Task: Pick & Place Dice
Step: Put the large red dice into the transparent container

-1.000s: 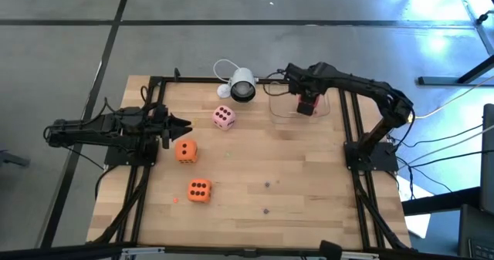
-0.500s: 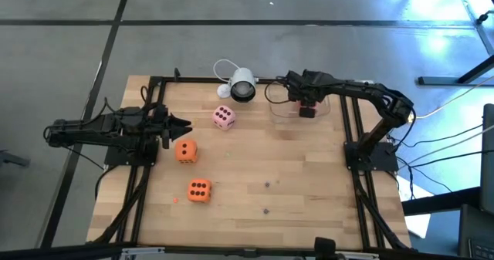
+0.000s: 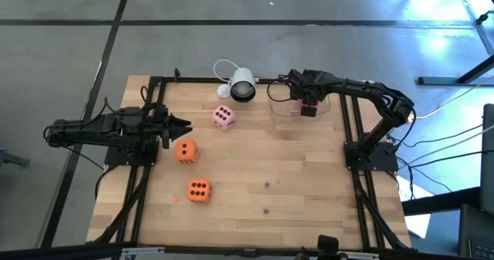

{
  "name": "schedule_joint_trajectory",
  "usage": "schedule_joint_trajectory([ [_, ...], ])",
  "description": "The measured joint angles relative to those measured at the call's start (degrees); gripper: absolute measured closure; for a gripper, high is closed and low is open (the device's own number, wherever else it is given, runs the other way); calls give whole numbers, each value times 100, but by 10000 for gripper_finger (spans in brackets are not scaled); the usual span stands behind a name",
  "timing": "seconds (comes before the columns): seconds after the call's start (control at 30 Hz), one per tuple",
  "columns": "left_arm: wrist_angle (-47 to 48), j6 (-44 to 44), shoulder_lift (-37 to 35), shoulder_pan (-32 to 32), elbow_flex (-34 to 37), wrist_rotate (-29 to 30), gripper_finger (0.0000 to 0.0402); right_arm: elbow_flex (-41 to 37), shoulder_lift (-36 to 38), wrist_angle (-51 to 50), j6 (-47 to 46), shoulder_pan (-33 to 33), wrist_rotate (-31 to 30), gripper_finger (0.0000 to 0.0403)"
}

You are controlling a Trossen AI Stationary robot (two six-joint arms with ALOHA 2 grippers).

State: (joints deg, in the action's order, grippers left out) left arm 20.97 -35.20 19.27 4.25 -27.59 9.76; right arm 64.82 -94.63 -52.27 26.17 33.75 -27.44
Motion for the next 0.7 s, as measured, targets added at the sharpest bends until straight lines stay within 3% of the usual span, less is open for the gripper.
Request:
schedule_joint_trajectory([
  [0.7,4,2,0,0,0,-31,227,0,0,-256,-614,-6,87,324],
])
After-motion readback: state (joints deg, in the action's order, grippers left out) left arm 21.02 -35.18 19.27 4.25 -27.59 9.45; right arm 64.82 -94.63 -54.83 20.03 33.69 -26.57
